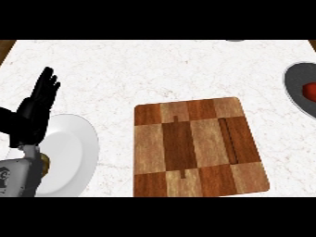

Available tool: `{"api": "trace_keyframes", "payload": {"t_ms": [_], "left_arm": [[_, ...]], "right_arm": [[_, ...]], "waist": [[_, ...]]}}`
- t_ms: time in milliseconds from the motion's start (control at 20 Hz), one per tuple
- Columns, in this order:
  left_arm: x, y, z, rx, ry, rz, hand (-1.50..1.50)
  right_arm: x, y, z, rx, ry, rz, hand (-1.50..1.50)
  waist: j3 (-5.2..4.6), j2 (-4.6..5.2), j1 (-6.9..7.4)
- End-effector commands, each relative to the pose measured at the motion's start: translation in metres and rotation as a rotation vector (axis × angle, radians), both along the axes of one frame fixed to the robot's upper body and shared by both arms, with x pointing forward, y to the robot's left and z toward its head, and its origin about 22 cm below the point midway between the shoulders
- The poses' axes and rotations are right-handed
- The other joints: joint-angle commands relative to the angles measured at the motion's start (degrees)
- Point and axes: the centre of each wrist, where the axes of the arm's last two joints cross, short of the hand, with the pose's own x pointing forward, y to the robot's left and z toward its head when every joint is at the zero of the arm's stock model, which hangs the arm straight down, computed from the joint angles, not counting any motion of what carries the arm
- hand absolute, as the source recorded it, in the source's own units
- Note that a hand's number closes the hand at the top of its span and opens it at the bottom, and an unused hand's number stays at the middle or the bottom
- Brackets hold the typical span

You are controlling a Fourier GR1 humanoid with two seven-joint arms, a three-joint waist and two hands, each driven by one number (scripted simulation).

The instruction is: Pick the bell pepper from the cutting board and place it in the pan

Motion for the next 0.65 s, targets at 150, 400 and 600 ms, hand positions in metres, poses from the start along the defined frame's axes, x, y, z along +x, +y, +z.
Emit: {"api": "trace_keyframes", "payload": {"t_ms": [150,400,600], "left_arm": [[-0.008,0.005,-0.003,0.008,0.027,0.034,0.0],[-0.009,-0.003,-0.005,0.025,0.006,0.015,0.0],[-0.011,-0.002,-0.002,0.013,0.002,0.004,0.0]], "right_arm": [[-0.067,-0.027,-0.002,-0.005,-0.015,0.06,-1.5],[-0.072,-0.033,0.028,0.004,0.022,0.071,-1.5],[-0.073,-0.018,0.036,-0.054,0.063,0.057,-1.5]], "waist": [[-0.25,-0.54,-1.36],[-0.3,-0.44,-1.01],[-0.26,-0.33,-0.57]]}}
